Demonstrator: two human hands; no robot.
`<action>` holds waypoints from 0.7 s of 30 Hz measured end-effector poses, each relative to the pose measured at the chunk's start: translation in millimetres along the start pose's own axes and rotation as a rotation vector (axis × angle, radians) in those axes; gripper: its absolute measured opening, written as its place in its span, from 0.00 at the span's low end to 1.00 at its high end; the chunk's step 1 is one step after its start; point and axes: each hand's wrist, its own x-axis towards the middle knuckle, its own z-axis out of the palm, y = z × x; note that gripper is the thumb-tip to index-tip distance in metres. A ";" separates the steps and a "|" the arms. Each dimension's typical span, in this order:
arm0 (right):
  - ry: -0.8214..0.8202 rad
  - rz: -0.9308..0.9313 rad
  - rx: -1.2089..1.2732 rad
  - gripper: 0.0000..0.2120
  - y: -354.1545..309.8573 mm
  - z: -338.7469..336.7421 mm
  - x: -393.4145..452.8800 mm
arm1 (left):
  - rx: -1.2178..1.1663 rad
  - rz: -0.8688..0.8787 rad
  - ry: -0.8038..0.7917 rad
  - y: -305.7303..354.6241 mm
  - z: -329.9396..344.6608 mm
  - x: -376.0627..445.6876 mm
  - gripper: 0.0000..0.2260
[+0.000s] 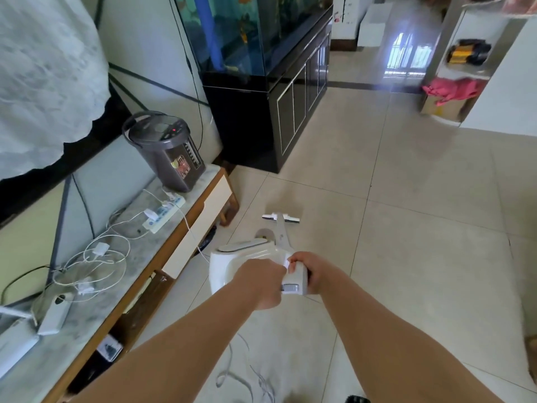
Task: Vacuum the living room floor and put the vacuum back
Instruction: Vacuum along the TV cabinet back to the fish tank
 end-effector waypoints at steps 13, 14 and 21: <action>-0.050 0.077 -0.232 0.15 -162.8 -44.9 80.7 | -0.177 -0.212 -0.056 10.0 -62.3 152.5 0.05; -0.052 0.086 -0.230 0.13 -171.4 -44.6 81.7 | -0.160 -0.217 -0.057 9.2 -68.5 159.5 0.05; -0.052 0.047 -0.254 0.10 -254.4 -68.3 102.9 | -0.178 -0.272 -0.047 14.9 -113.4 237.0 0.07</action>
